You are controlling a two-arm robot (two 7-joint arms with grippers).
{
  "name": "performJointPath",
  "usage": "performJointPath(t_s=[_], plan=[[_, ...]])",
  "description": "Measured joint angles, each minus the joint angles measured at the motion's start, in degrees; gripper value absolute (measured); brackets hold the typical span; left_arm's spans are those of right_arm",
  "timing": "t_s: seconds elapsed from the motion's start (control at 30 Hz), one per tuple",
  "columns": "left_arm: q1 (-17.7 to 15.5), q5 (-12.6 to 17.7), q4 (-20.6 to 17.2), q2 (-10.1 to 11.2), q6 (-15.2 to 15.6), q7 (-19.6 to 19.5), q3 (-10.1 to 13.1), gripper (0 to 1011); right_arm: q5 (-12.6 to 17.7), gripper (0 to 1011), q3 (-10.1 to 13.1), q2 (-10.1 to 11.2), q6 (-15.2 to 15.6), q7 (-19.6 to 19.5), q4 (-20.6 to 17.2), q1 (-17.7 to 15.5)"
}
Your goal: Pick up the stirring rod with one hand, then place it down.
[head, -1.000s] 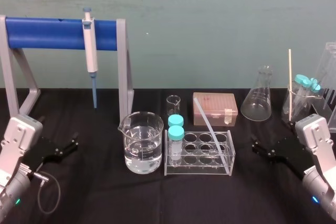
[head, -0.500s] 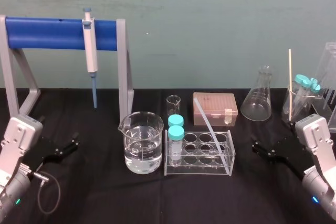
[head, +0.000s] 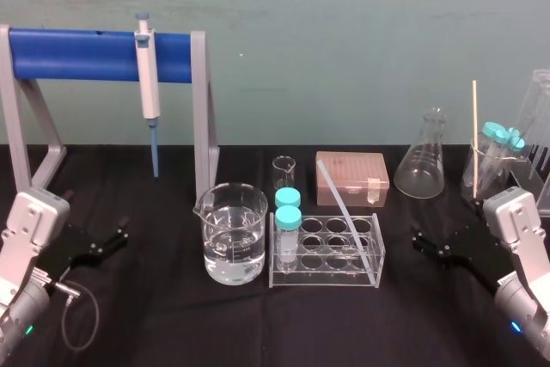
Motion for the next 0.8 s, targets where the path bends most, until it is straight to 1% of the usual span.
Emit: performJointPath(t_s=[0.33,0.57,0.6,0.7,0.8], plan=[[0.0,0.0,0.0,0.0,0.0,0.0,0.0,1000,-0.2,1000,0.0,0.0,-0.2,0.1,0.0,0.0],[0.0,0.0,0.0,0.0,0.0,0.0,0.0,1000,-1.4,1000,0.2,0.6,-5.1,4.2,-1.3,-0.2],[0.0,0.0,0.0,0.0,0.0,0.0,0.0,1000,-1.7,1000,0.1,0.6,-6.2,5.2,-1.5,0.0],[0.0,0.0,0.0,0.0,0.0,0.0,0.0,1000,-2.2,1000,-0.2,0.5,-7.8,6.7,-1.6,0.6],[0.0,0.0,0.0,0.0,0.0,0.0,0.0,1000,-3.2,1000,-0.8,-0.2,-9.9,9.0,-0.7,2.2]])
